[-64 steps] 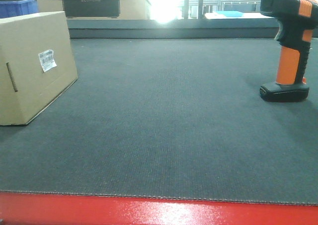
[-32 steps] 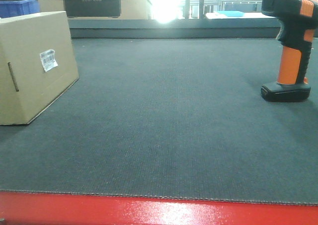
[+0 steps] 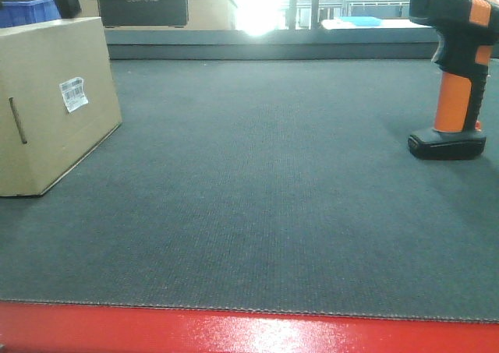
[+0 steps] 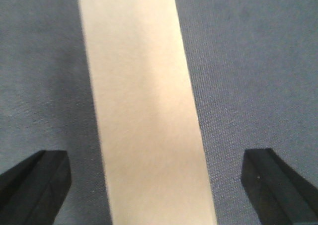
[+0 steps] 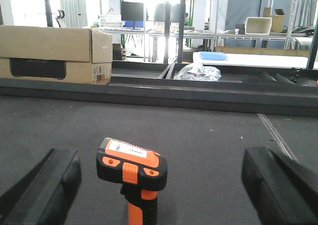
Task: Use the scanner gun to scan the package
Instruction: 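Grasp the cardboard box with the left gripper and lift it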
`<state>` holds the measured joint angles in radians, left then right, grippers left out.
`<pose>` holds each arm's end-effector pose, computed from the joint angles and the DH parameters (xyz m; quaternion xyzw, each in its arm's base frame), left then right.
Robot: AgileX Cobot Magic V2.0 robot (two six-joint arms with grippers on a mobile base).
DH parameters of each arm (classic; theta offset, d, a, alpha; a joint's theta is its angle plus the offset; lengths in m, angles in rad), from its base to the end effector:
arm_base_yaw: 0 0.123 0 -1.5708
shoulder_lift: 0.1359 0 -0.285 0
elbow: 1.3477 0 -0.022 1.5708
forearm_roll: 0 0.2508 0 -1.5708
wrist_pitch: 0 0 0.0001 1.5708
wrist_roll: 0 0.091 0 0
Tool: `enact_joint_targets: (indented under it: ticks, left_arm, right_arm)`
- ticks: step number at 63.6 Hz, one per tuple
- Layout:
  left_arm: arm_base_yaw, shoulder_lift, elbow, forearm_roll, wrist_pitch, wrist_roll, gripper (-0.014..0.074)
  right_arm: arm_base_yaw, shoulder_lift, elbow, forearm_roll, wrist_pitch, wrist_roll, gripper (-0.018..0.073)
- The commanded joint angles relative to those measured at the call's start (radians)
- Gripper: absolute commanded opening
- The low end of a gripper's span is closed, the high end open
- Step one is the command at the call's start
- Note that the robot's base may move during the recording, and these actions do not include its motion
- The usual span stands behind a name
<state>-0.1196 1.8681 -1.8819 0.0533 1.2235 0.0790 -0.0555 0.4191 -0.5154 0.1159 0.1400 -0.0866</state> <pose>0.4039 -0.0439 0.3469 0.0999 0.9695 0.0219 0.2227 0.0912 -0.0036 0.3445 0.0231 0.6908 -0.0043 0.7226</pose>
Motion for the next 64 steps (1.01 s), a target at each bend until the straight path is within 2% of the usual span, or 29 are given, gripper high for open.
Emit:
enact_joint_targets:
  ticks: [1, 21, 27, 33, 43, 54, 64]
  left_arm:
    - [0.001, 0.024, -0.009, 0.002, -0.002, -0.010, 0.0598]
    - [0.027, 0.096, -0.009, -0.038, -0.002, -0.034, 0.0596]
    - [0.027, 0.100, -0.009, -0.053, -0.002, -0.034, 0.0538]
    - [0.027, 0.099, -0.014, -0.053, -0.002, -0.035, 0.0349]
    - [0.027, 0.099, -0.033, -0.053, -0.002, -0.036, -0.0114]
    - [0.027, 0.059, -0.042, -0.053, -0.002, -0.036, -0.0111]
    - [0.027, -0.002, -0.042, -0.177, -0.002, -0.038, -0.0111]
  right_arm:
    - [-0.002, 0.007, -0.010, 0.002, -0.003, 0.002, 0.0560]
    - [-0.002, 0.007, -0.010, 0.002, 0.017, 0.002, 0.0560]
    - [-0.002, 0.007, -0.010, 0.002, 0.017, 0.002, 0.0560]
    - [-0.002, 0.007, -0.010, 0.002, 0.017, 0.002, 0.0560]
    - [-0.002, 0.007, -0.010, 0.002, 0.017, 0.002, 0.0560]
    - [-0.002, 0.007, -0.010, 0.002, 0.011, 0.002, 0.0560]
    - [0.005, 0.007, -0.010, 0.002, 0.009, 0.002, 0.0560]
